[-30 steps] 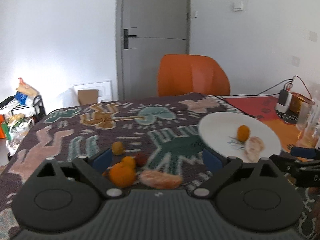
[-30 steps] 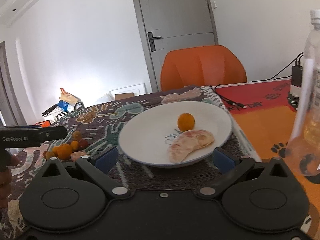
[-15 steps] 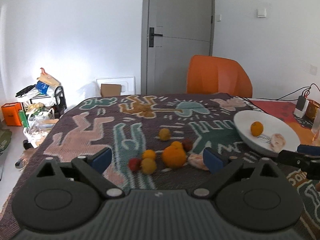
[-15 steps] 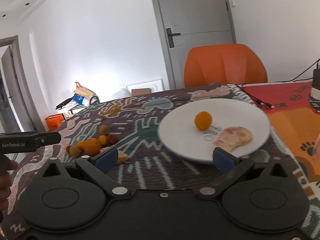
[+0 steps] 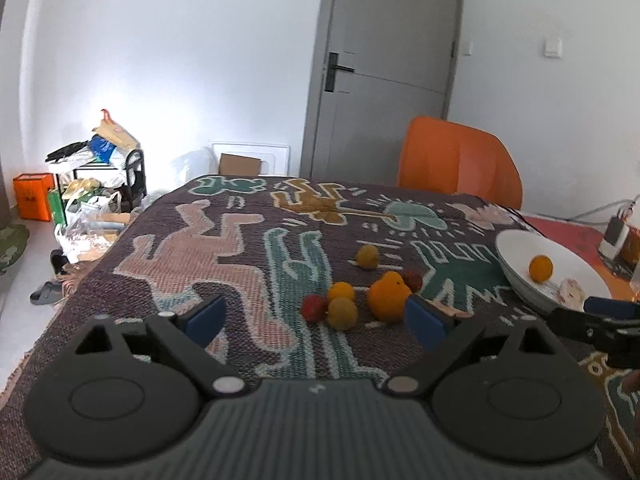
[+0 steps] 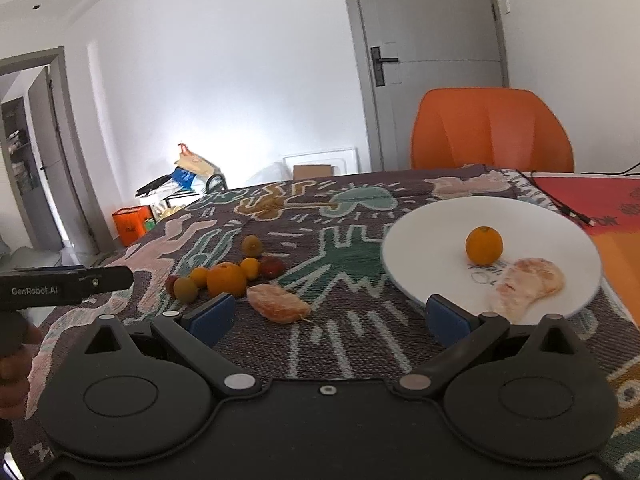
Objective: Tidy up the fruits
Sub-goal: 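Grasp a large orange with the right gripper while the left gripper moves to small yellow fruits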
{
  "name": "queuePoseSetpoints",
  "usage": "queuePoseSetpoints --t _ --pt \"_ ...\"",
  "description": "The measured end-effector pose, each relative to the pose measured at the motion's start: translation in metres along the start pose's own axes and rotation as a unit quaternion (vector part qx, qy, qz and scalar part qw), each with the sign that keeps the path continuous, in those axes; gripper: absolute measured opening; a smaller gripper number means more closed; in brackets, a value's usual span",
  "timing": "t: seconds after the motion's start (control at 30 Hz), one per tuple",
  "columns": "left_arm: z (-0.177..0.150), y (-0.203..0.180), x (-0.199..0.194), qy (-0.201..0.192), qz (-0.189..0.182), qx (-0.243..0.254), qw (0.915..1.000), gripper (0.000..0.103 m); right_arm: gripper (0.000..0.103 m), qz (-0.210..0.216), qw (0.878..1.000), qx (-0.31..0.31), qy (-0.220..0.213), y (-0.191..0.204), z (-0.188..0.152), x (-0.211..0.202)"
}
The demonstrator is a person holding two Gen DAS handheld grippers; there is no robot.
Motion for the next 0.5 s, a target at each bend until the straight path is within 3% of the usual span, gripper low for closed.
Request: queuePoseSetpoints --t 0.1,0.27,0.5 --pt "-0.001 0.004 0.002 -0.002 -0.001 -0.007 1.0 0.088 0.102 0.011 1.0 -0.008 0.001 0.007 0.002 0.004" --pt "-0.003 0.009 0.008 0.006 -0.006 -0.016 0.9998 0.069 0.09 0.038 0.999 -0.021 0.016 0.02 0.003 0.017" --pt "-0.007 0.012 0.018 0.018 -0.018 -0.024 0.9994 0.051 0.075 0.071 0.996 -0.038 0.041 0.041 0.004 0.04"
Point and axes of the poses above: each gripper's, at about its wrist camera, not at the fingertips, and x roughly the way its jaws point, y to its left, z to its top, the point moved 1 cm from there along x, roughly the way its jaws point, and after that the axes turned 10 degrees about -y, right-handed, at the moved point
